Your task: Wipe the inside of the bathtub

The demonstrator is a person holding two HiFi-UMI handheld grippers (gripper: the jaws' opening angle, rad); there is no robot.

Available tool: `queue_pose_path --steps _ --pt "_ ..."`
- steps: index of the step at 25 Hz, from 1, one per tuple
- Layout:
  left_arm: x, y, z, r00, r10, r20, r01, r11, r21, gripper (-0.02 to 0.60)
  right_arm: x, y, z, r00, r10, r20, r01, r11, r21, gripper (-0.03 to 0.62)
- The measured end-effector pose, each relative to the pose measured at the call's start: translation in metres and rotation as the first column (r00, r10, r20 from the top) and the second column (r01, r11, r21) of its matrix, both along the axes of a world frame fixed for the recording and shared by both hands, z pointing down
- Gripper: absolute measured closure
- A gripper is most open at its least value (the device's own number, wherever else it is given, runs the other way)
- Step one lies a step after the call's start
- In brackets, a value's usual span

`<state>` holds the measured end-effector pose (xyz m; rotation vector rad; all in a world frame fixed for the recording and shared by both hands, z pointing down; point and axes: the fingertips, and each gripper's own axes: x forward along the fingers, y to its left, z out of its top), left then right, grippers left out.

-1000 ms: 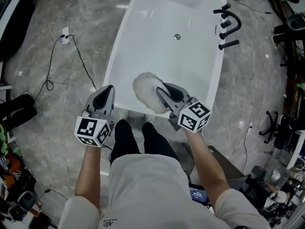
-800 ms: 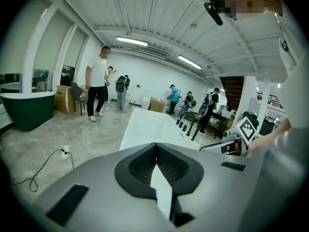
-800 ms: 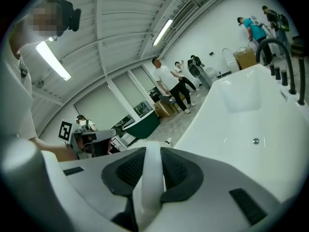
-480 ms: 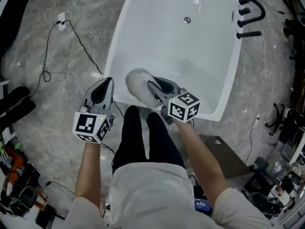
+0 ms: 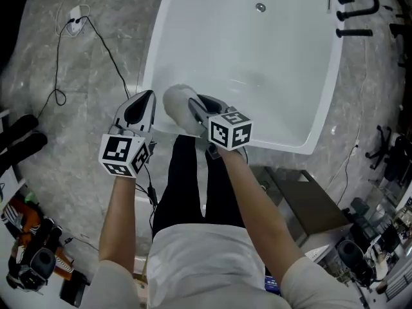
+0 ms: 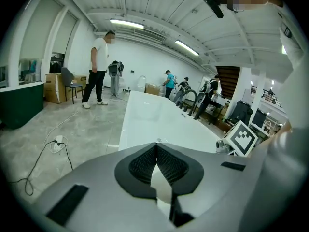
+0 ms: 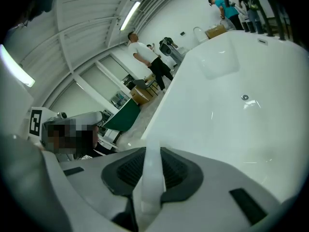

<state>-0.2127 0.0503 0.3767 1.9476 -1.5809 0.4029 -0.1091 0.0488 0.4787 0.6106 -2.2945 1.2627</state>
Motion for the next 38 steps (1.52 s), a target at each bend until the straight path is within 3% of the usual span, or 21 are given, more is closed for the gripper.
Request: queue_pose_path --steps 10,15,26,38 --pt "0.007 -0.001 0.024 0.999 0.041 -0.007 -0.042 0.998 -0.047 0.571 -0.024 0.018 0.045 0.991 -0.021 -0.134 0.014 0.998 -0.057 0.496" --pt "-0.004 -0.005 0.032 0.999 0.046 -0.007 -0.047 0.997 -0.058 0.571 -0.037 0.016 0.069 0.984 -0.031 -0.177 0.008 0.992 -0.127 0.496" --pt "0.001 -0.007 0.053 0.994 0.104 -0.018 -0.105 0.992 -0.073 0.571 -0.055 0.026 0.082 0.95 -0.191 -0.247 0.158 0.976 -0.148 0.494" --pt "0.029 -0.021 0.065 0.981 0.187 -0.056 -0.191 0.978 -0.081 0.571 -0.005 0.013 0.1 0.938 -0.151 -0.312 0.099 0.979 -0.176 0.494"
